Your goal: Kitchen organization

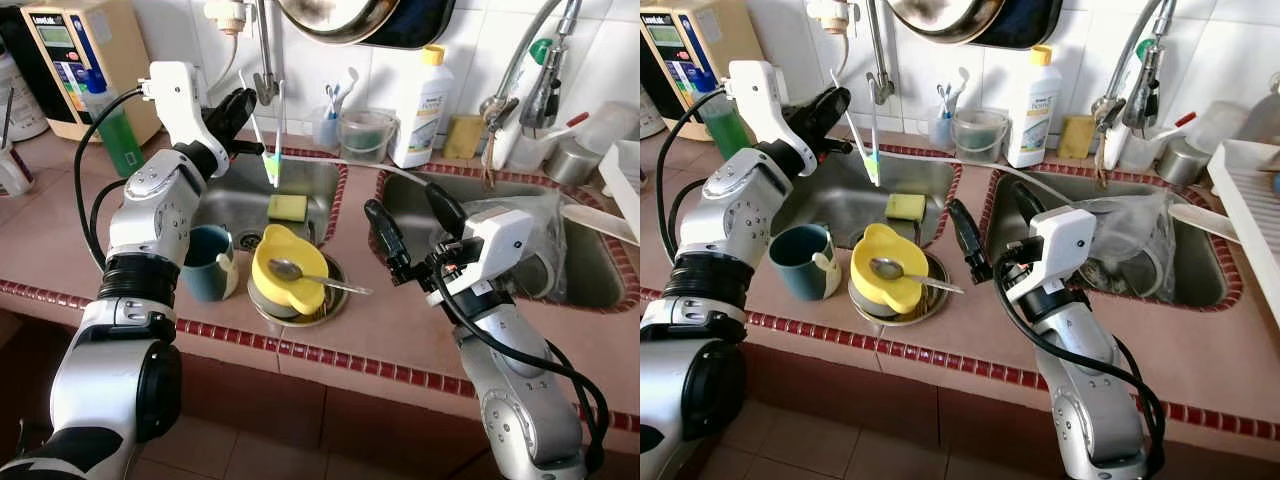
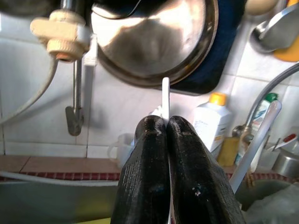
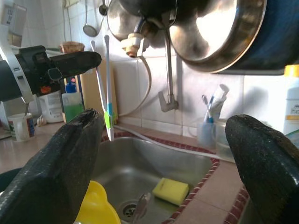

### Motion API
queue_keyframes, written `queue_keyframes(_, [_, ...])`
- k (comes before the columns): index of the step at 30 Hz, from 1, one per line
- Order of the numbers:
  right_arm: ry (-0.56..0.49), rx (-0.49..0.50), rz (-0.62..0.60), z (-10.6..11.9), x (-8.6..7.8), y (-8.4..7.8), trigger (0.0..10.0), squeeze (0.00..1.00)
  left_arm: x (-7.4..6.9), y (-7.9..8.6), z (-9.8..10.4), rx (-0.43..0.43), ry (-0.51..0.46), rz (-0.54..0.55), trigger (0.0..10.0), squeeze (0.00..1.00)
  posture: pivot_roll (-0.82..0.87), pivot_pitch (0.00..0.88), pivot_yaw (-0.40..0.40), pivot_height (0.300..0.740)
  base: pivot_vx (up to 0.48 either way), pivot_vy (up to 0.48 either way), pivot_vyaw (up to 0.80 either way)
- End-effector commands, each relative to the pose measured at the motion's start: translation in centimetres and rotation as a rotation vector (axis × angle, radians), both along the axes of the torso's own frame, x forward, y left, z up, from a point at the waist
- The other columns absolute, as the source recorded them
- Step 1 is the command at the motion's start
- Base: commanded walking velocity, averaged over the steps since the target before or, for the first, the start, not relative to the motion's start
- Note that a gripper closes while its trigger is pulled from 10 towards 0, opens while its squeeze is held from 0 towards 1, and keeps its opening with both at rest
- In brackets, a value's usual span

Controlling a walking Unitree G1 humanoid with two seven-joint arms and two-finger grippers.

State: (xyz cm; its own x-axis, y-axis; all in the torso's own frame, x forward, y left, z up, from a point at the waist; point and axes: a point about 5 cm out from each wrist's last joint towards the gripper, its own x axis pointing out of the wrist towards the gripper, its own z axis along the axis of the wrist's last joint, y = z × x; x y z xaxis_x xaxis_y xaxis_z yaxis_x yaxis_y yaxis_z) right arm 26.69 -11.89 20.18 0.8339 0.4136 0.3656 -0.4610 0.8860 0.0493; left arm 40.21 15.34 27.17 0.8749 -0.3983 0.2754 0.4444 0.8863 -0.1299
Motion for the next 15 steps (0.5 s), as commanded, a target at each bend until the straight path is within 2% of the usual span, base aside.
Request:
queue_keyframes(1, [-0.012,0.008,0.000,0.42,0.00,-0.03,10.0,0.00,-0.01,0.37,0.51,-0.004,-0.016,0.001,10.0,0.00,-0.04,0.000,0.041,0.740,0.277,0.000,0.00])
queue_keyframes(15, [-0.007,0.002,0.021,0.33,-0.02,0.21,10.0,0.00,0.04,0.48,0.51,-0.012,-0.012,0.001,10.0,0.00,-0.03,0.000,0.033,0.740,0.245,0.000,0.00])
